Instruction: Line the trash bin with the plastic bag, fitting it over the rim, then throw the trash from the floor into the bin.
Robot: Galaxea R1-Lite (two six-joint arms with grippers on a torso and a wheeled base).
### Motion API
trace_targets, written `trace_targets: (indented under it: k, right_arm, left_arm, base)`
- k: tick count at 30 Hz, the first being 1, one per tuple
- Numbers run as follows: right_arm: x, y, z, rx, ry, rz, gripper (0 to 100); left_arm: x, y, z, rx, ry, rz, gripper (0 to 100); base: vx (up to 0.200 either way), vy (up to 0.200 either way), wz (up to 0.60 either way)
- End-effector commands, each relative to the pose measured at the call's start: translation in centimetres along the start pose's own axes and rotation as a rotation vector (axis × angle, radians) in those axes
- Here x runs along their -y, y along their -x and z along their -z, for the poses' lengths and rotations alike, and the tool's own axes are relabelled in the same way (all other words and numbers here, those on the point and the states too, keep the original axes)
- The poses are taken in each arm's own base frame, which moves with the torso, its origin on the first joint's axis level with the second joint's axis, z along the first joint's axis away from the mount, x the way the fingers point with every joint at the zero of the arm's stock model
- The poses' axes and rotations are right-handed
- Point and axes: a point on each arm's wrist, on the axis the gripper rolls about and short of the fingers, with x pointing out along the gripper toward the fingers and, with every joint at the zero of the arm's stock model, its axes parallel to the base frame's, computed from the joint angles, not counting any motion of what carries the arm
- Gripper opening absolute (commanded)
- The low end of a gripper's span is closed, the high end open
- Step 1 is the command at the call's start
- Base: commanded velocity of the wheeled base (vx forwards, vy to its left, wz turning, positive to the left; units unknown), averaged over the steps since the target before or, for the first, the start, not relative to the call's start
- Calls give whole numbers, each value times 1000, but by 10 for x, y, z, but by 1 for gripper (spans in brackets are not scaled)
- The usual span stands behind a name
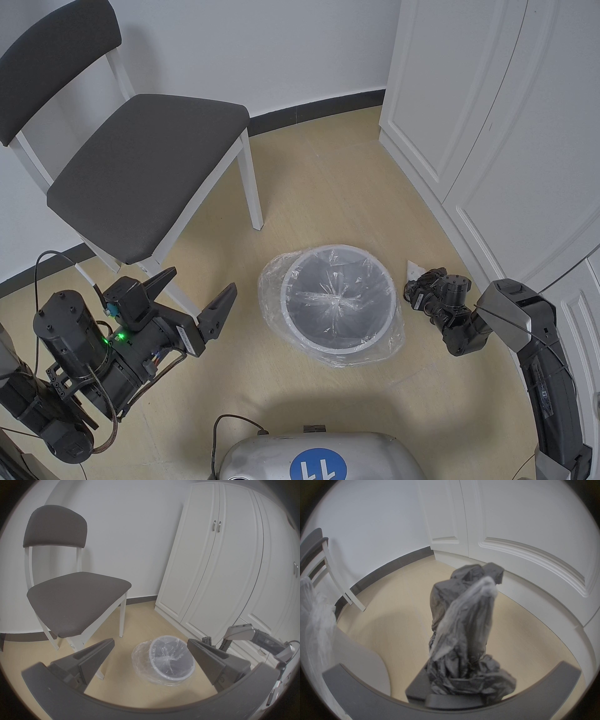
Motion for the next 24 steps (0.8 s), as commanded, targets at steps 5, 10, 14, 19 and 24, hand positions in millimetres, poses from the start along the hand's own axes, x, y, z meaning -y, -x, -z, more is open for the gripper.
trace_targets:
  k: [5, 10, 14, 19, 24]
  right_arm:
    - [-19, 104, -82, -75, -24, -94, 0]
    - [-27, 167, -108, -139, -6, -151, 0]
    - [-35, 197, -127, -112, -1, -184, 0]
    - [-59, 263, -161, -26, 52, -304, 0]
    - [-83, 302, -176, -28, 98, -392, 0]
  left_arm:
    - [-9, 7, 13, -66, -30, -36, 100]
    - [-11, -3, 5, -20, -25, -43, 100]
    - [-14, -15, 1, 6, -41, -57, 100]
    - [-29, -14, 6, -20, -130, -125, 100]
    - [-29, -2, 7, -41, -137, -122, 100]
  base:
    - [0, 0, 0]
    - [0, 0, 0]
    - [0, 0, 0]
    - [0, 0, 0]
    - [0, 0, 0]
